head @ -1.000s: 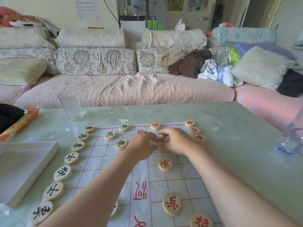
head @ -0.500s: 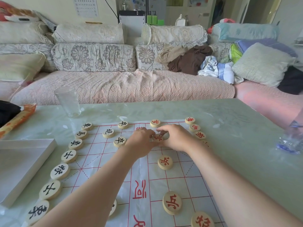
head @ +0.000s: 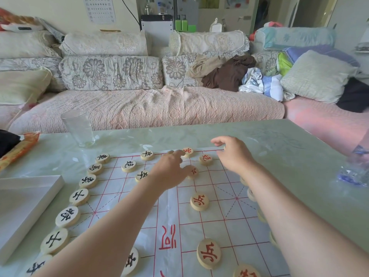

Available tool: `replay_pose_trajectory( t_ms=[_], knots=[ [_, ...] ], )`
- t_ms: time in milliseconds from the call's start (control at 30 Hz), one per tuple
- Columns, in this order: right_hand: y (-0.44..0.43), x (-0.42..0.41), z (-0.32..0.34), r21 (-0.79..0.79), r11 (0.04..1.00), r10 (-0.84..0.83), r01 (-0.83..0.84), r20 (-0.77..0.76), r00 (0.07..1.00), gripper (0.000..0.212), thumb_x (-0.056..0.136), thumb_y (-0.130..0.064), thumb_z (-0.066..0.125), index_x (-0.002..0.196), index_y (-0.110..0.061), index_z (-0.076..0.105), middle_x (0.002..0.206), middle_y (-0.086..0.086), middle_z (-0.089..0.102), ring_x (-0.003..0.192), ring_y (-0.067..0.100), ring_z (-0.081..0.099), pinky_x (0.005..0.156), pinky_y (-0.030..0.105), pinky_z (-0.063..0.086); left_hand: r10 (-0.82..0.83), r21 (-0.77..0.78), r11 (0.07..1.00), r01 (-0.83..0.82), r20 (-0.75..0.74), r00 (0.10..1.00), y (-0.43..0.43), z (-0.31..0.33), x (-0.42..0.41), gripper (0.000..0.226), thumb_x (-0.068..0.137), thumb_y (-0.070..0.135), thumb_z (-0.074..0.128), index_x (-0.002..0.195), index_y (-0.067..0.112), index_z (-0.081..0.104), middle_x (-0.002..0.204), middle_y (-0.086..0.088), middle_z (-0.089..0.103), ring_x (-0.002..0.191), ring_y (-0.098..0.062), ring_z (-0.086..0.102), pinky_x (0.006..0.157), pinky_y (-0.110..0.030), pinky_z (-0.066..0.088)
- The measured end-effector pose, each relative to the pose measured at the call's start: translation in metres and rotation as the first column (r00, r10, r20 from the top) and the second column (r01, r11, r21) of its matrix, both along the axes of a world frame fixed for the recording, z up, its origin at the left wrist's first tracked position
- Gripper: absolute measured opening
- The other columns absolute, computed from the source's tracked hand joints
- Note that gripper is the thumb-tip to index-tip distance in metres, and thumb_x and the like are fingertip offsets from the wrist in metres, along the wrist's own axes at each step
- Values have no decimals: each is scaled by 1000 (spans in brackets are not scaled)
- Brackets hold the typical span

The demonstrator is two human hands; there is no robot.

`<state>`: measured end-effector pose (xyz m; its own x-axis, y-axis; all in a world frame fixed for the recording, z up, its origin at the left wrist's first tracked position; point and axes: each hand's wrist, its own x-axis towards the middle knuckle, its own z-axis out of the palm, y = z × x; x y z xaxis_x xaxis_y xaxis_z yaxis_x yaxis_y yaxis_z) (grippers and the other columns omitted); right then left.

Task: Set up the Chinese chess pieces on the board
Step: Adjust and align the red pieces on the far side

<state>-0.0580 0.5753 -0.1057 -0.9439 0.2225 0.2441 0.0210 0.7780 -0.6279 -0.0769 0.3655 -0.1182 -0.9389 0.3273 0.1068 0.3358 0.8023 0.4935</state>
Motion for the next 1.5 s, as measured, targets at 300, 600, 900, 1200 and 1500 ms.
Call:
replay_pose_trajectory(
  t_ms=[300,600,900,1200,1500],
  knots=[
    [-5,-18,-19,200,966,122,-166,213,969,59,93,-16,56,146,-38,45,147,-9,51,134,21,48,106,34,41,-77,-52,996,77,9,997,43,9,-24,36,91,22,54,127,20,58,123,-2,58,112,-21,56,93,-28,44],
    [-6,-21,-16,303,938,71,-167,303,950,81,73,-68,64,145,-39,43,146,-1,45,130,26,50,104,45,44,-108,-109,988,112,49,993,48,6,-25,35,92,16,45,114,29,68,119,8,65,93,-20,65,74,-23,48],
    [-6,-14,-15,335,920,123,-204,248,961,59,83,-61,60,139,-45,50,125,-4,57,115,21,59,91,37,49,-113,-49,992,115,36,993,46,6,-24,37,92,10,45,119,24,65,121,2,63,97,-17,61,78,-22,46],
    [-5,-11,-14,296,931,151,-211,214,965,49,90,-50,61,138,-44,50,132,-7,56,119,18,56,91,31,45,-97,-82,991,102,62,993,49,6,-29,37,91,13,45,115,30,68,121,9,62,81,-13,57,70,-19,41],
    [-3,-15,-16,285,938,145,-196,190,971,55,91,-42,63,143,-34,48,134,-11,59,125,18,54,95,32,44,-98,-123,988,98,11,995,52,5,-29,31,92,21,55,121,25,64,122,9,64,97,-19,63,74,-23,43]
  ],
)
